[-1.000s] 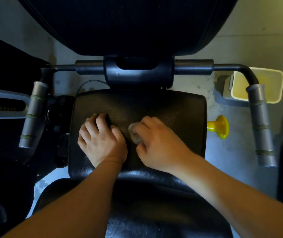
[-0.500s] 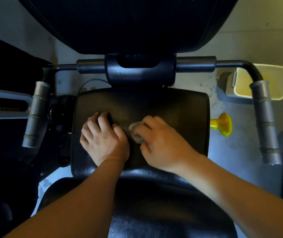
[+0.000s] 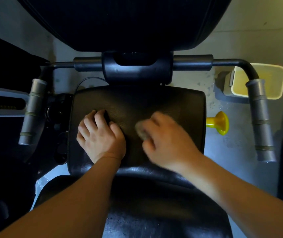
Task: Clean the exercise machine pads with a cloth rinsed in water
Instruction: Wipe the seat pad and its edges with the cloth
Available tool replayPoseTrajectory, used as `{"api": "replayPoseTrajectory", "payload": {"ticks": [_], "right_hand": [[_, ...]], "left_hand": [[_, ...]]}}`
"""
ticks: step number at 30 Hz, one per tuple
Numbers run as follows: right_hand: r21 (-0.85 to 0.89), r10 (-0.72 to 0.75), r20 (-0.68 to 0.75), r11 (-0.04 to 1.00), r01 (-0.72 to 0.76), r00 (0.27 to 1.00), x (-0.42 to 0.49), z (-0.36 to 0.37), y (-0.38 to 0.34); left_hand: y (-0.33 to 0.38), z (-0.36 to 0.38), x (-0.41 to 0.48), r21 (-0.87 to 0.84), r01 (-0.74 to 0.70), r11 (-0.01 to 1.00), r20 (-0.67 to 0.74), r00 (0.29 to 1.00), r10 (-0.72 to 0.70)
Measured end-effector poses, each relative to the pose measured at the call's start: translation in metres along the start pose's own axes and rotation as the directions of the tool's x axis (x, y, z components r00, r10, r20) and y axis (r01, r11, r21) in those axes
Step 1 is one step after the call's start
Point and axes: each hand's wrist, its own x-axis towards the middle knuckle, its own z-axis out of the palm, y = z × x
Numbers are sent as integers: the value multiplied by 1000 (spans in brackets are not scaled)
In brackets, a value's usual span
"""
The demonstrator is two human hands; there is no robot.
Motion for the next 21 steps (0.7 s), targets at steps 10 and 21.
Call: {"api": "replayPoseTrajectory", "payload": {"ticks": [10,21], "right_hand": [[-36,-90,70,995,93,993,-26,9,1],[-90,-16,-115,996,5,993,-25,9,18]], "left_hand": [[0,0,0,11,-3,1000,4,1000,3],[0,-3,0,23,-11,1000,26,1000,11]]}}
